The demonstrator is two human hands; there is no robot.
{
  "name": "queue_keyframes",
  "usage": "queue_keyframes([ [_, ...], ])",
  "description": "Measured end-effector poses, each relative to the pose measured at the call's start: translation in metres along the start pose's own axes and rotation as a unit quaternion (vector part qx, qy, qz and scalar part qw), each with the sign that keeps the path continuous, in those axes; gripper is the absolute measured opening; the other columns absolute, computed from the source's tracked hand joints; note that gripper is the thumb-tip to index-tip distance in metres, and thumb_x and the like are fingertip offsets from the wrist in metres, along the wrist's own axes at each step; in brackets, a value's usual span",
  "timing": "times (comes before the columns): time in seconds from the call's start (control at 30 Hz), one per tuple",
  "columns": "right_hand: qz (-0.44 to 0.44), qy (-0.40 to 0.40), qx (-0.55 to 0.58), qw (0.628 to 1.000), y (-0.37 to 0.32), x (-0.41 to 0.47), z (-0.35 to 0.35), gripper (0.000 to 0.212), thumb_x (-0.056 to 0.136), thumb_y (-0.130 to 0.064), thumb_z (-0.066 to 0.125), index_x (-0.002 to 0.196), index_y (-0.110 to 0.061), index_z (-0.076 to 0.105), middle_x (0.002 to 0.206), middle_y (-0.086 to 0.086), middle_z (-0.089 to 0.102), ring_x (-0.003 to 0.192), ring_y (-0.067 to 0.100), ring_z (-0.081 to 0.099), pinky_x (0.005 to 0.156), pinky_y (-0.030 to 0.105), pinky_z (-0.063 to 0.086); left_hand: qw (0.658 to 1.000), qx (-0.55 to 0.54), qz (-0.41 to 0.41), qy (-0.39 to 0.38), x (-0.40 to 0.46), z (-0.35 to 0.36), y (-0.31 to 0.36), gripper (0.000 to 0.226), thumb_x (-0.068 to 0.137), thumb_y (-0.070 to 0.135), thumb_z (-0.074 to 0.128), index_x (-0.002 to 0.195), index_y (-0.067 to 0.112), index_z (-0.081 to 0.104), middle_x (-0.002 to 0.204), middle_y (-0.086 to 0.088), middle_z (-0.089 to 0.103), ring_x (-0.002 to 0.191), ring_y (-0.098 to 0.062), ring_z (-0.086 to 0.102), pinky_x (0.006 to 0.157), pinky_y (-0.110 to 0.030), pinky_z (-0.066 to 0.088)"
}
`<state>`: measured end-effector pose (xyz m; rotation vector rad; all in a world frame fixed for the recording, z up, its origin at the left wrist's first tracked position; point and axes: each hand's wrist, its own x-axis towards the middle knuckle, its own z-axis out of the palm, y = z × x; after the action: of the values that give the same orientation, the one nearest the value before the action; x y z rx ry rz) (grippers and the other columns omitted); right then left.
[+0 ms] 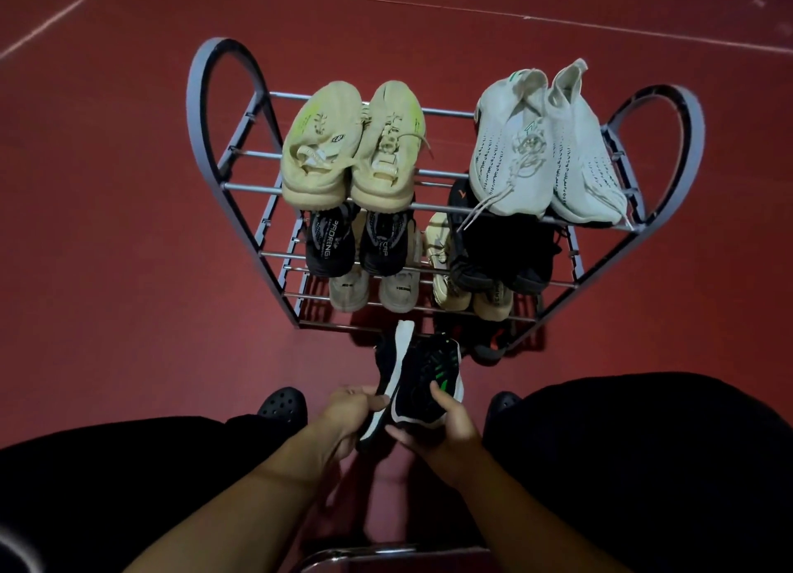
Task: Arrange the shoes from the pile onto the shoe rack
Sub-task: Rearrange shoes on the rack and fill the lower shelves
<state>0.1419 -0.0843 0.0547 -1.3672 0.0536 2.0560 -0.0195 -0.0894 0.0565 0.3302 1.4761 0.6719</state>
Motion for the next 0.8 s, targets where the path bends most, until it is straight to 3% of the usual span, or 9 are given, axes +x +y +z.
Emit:
queue_keyframes([
  [0.13,-0.010,-0.021,-0.032,0.999,-0.005,-0.004,0.000,0.034,0.096,-0.024,0.058,0.119,0.000,0.062,0.114,0.024,0.069,0.109,0.043,0.063,0.099,0.064,0.044,0.999,-0.031,-0.014,-0.037,0.002,-0.004,-0.001,0.024,0.092,-0.007,0.055,0.111,-0.005,0.070,0.103,-0.024,0.074,0.085,-0.034,0.072,0.071,-0.035,0.061],
  [0.23,-0.013,-0.035,-0.060,0.997,-0.007,-0.003,-0.002,0.037,0.096,-0.020,0.056,0.121,0.007,0.060,0.117,0.028,0.066,0.109,0.045,0.062,0.102,0.066,0.041,0.995,-0.062,-0.020,-0.072,0.009,-0.009,-0.002,0.047,0.082,-0.006,0.061,0.128,0.001,0.061,0.121,-0.024,0.068,0.115,-0.045,0.063,0.096,-0.049,0.055],
  [0.27,-0.017,-0.036,-0.072,0.997,-0.007,-0.002,-0.003,0.039,0.094,-0.019,0.057,0.122,0.008,0.060,0.117,0.029,0.066,0.109,0.047,0.062,0.101,0.066,0.041,0.994,-0.062,-0.028,-0.088,0.008,-0.010,-0.001,0.053,0.078,-0.006,0.062,0.131,0.000,0.058,0.122,-0.025,0.067,0.118,-0.046,0.061,0.098,-0.051,0.053],
  [0.37,-0.015,-0.041,-0.100,0.994,-0.004,-0.003,-0.004,0.045,0.084,-0.018,0.066,0.120,0.009,0.061,0.118,0.031,0.064,0.103,0.047,0.064,0.097,0.070,0.042,0.992,-0.062,-0.052,-0.095,0.003,-0.010,0.002,0.039,0.077,-0.002,0.054,0.113,-0.002,0.067,0.106,-0.022,0.071,0.097,-0.041,0.067,0.083,-0.044,0.056],
  [0.43,-0.017,-0.049,-0.114,0.992,-0.003,-0.005,-0.002,0.049,0.080,-0.017,0.068,0.120,0.010,0.060,0.120,0.034,0.062,0.103,0.048,0.063,0.096,0.072,0.040,0.996,-0.038,-0.060,-0.061,0.000,-0.008,0.004,0.026,0.076,0.017,0.057,0.095,0.002,0.068,0.086,-0.015,0.068,0.080,-0.030,0.063,0.070,-0.035,0.052],
  [0.53,-0.033,-0.067,-0.141,0.987,-0.002,-0.007,-0.001,0.047,0.084,-0.013,0.066,0.123,0.012,0.057,0.123,0.037,0.059,0.102,0.047,0.062,0.089,0.062,0.050,0.999,0.004,-0.044,-0.019,0.001,-0.004,0.006,0.046,0.089,0.053,0.061,0.096,0.009,0.075,0.093,-0.010,0.077,0.090,-0.027,0.071,0.083,-0.038,0.056],
  [0.63,-0.053,-0.096,-0.175,0.978,0.002,-0.011,-0.001,0.053,0.082,-0.016,0.072,0.129,0.004,0.056,0.126,0.032,0.060,0.110,0.047,0.061,0.094,0.060,0.049,0.997,0.068,-0.024,-0.028,0.004,-0.001,0.006,0.073,0.069,0.079,0.069,0.108,0.018,0.075,0.098,-0.001,0.078,0.090,-0.020,0.075,0.085,-0.037,0.058],
  [0.73,-0.059,-0.111,-0.204,0.971,0.006,-0.013,-0.003,0.053,0.084,-0.017,0.069,0.133,-0.003,0.054,0.126,0.026,0.062,0.116,0.046,0.059,0.098,0.058,0.048,0.990,0.141,0.011,0.019,0.005,0.004,0.003,0.079,0.058,0.079,0.075,0.111,0.021,0.067,0.099,0.003,0.074,0.088,-0.016,0.072,0.070,-0.026,0.054],
  [0.8,-0.060,-0.111,-0.209,0.970,0.008,-0.012,-0.004,0.055,0.083,-0.016,0.069,0.133,-0.002,0.053,0.126,0.026,0.062,0.116,0.045,0.060,0.096,0.054,0.050,0.986,0.156,0.013,0.057,0.003,0.010,-0.001,0.069,0.058,0.073,0.080,0.101,0.022,0.064,0.095,0.002,0.071,0.087,-0.018,0.070,0.067,-0.026,0.053],
])
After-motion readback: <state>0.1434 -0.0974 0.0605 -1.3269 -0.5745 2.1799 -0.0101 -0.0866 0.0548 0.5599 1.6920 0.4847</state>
